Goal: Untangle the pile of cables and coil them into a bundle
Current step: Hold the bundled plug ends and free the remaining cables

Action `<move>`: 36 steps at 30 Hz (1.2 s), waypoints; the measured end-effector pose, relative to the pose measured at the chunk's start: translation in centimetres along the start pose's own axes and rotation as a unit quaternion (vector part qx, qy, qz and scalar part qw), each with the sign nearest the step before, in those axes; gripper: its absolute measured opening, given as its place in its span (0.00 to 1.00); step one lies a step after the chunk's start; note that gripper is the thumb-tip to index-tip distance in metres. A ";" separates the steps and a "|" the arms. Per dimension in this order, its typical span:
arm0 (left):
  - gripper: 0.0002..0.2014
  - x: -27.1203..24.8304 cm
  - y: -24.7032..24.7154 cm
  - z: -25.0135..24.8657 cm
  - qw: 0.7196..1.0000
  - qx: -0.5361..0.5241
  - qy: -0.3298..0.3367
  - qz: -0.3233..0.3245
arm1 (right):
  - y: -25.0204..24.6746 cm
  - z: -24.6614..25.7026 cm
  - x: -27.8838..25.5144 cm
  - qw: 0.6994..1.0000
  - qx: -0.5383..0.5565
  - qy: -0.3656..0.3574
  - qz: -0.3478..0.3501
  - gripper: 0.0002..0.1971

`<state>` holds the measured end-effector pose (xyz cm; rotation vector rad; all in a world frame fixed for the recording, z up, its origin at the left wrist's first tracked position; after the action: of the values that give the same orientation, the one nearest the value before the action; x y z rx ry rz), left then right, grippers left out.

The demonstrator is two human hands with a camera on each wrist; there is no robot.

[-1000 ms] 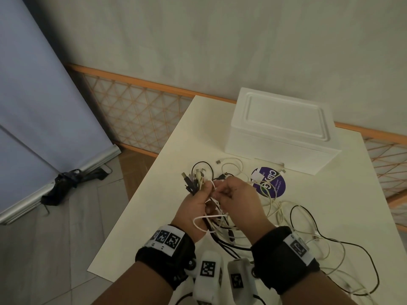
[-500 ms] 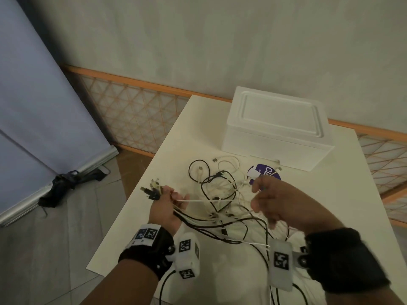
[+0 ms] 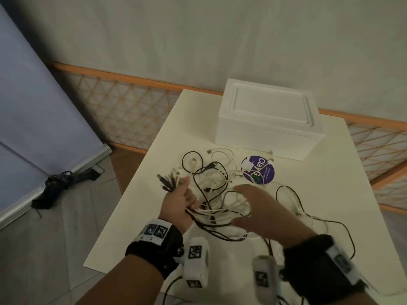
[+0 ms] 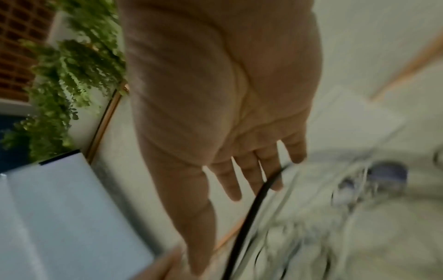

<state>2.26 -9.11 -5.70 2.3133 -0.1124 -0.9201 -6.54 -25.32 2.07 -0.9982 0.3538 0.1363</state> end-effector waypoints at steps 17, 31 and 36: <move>0.23 1.8 -5.9 2.2 0.994 -0.002 -0.046 -0.096 | 8.1 -3.6 0.8 0.977 -0.169 0.019 0.128 0.25; 0.17 2.1 -6.1 3.5 0.987 0.122 -0.028 -0.100 | 10.9 -2.4 7.5 0.992 -0.093 0.081 0.031 0.13; 0.15 2.5 -5.9 3.6 0.986 0.134 -0.039 -0.093 | 8.6 -2.3 7.6 0.993 -0.101 0.051 -0.042 0.14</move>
<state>0.93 -7.08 -12.67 2.5678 -0.0564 -1.1504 -2.32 -22.96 -8.58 -1.2215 0.3950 0.0452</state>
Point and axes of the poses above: each hand's wrist, its own x-axis towards the middle knuckle, its own y-axis out of the palm, z = x × y, the point moved 5 cm from there along x, towards the middle knuckle, and after that the axes turned 3 degrees about z, right-handed, at the moved point
